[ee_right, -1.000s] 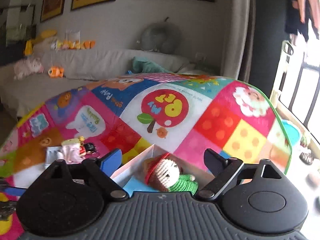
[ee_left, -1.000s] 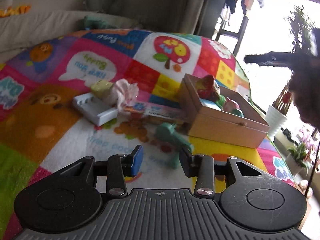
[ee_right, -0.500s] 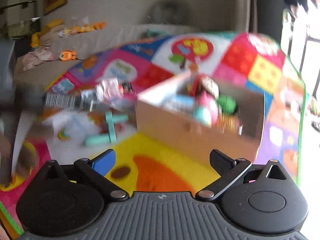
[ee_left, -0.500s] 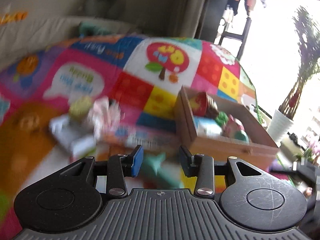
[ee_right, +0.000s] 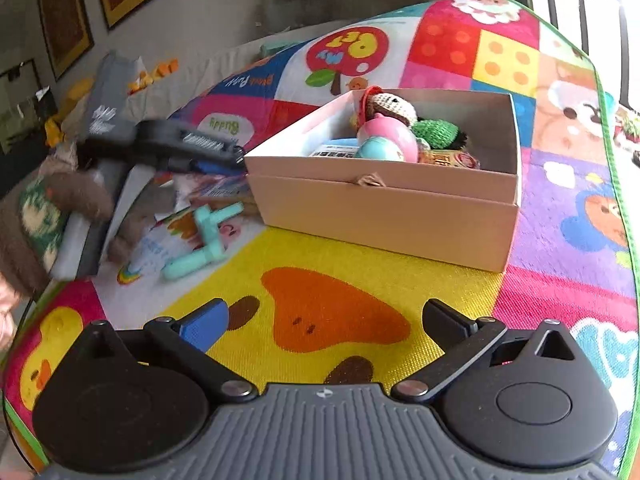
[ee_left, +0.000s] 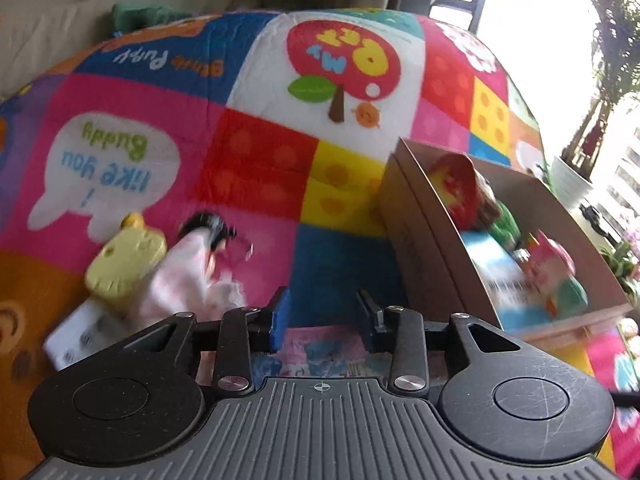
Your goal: Organize objects
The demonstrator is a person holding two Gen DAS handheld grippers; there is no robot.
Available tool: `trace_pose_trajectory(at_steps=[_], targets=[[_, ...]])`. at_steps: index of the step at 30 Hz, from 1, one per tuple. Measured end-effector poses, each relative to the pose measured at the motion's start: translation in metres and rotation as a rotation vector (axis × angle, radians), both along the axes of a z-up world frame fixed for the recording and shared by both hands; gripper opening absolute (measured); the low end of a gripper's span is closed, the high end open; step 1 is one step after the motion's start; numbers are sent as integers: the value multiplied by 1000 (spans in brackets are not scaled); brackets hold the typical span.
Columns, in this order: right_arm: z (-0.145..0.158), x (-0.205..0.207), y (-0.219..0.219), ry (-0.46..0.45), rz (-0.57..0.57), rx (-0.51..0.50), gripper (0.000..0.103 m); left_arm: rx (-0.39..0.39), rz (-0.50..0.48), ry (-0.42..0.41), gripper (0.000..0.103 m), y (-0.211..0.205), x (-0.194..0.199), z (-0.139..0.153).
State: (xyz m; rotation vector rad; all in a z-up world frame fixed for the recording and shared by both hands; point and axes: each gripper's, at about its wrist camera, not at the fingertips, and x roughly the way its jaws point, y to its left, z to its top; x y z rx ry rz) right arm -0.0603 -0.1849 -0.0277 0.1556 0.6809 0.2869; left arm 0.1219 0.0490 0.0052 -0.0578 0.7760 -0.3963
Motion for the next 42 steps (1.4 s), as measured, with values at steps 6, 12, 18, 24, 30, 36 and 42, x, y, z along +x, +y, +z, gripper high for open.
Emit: trace_pose_trajectory(at_steps=[6, 12, 18, 24, 30, 36, 42], targets=[[-1, 1, -4, 15, 1, 29, 103, -88, 16, 106, 38, 40, -66, 2], [-1, 1, -2, 16, -4, 21, 103, -152, 122, -12, 37, 67, -154, 33], [-1, 2, 5, 23, -4, -23, 103, -30, 38, -62, 37, 24, -210, 26], [-2, 3, 9, 36, 9, -57, 103, 96, -5, -165, 37, 13, -198, 31], [-2, 3, 10, 33, 20, -70, 103, 422, -207, -239, 38, 8, -183, 22], [-2, 2, 12, 33, 25, -86, 103, 428, -350, -165, 39, 3, -141, 18], [-2, 2, 12, 32, 31, -86, 103, 269, -465, -30, 38, -2, -101, 21]])
